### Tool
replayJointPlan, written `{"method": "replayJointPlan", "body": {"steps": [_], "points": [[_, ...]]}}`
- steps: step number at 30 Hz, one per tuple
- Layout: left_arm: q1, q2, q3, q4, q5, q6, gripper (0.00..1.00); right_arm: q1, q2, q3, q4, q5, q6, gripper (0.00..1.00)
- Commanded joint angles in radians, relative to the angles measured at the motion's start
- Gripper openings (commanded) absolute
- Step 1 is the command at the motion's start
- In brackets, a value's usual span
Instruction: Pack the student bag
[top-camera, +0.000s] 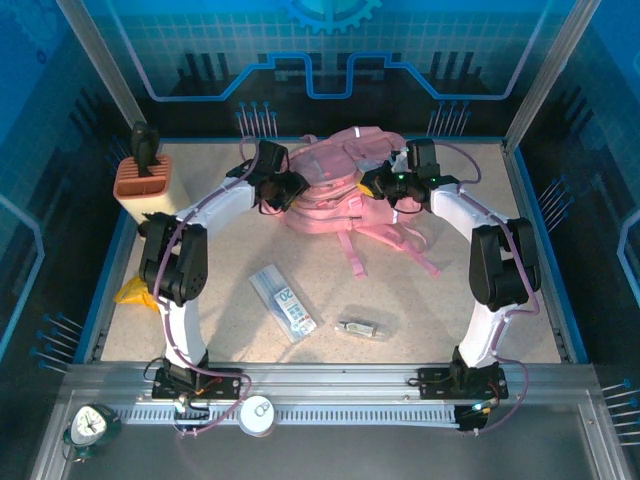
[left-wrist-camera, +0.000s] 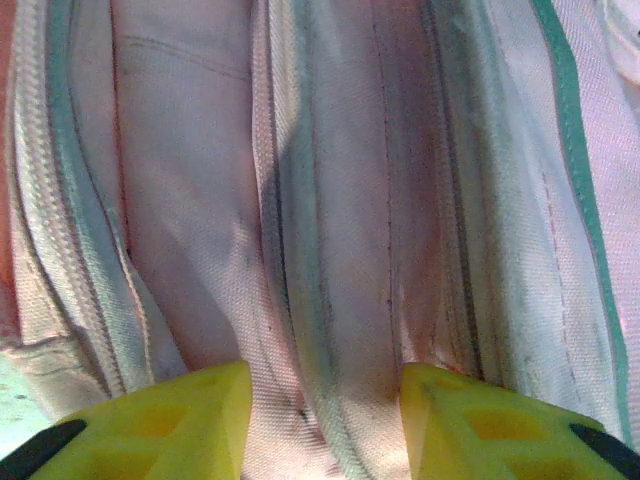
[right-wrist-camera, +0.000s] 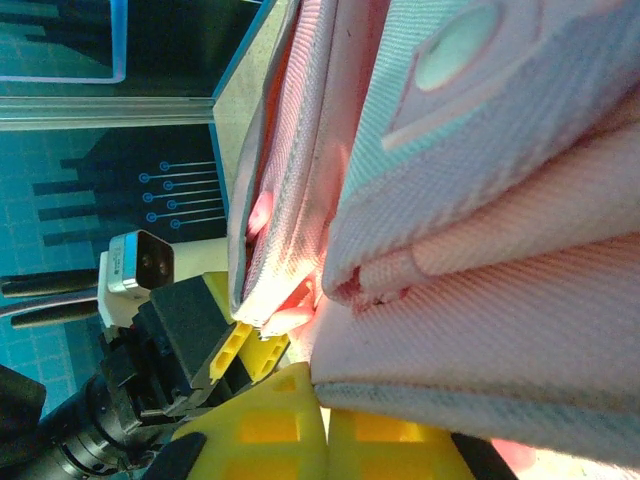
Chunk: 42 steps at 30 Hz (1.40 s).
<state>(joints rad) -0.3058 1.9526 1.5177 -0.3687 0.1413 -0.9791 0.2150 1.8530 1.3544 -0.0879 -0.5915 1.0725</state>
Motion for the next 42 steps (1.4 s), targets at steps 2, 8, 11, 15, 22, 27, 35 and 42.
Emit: {"method": "replayJointPlan", "body": {"steps": [2,8,11,15,22,27,35,42], "points": [[-0.004,0.020,0.004,0.084,0.032,-0.115,0.39,0.017,-0.032,0.001,0.083,-0.056,-0.003,0.00],[-0.003,0.034,0.021,0.096,0.006,-0.126,0.24,0.016,-0.031,-0.007,0.073,-0.051,-0.016,0.00],[-0.003,0.042,0.046,0.093,0.018,-0.122,0.10,0.011,-0.033,-0.017,0.074,-0.051,-0.017,0.00],[-0.001,0.022,0.050,0.078,0.007,-0.112,0.00,-0.002,-0.038,-0.016,0.040,-0.043,-0.046,0.00],[-0.015,-0.086,-0.012,0.080,0.011,-0.133,0.00,-0.043,-0.028,-0.007,-0.020,0.001,-0.123,0.00],[-0.067,-0.190,-0.088,0.050,-0.025,-0.180,0.00,-0.076,0.052,0.136,-0.122,0.056,-0.233,0.03],[-0.173,-0.257,-0.115,0.043,-0.092,-0.296,0.00,-0.101,0.111,0.409,-0.424,0.169,-0.450,0.44],[-0.195,-0.282,-0.160,0.082,-0.134,-0.420,0.00,-0.061,-0.156,0.151,-0.521,0.317,-0.559,0.60]]}}
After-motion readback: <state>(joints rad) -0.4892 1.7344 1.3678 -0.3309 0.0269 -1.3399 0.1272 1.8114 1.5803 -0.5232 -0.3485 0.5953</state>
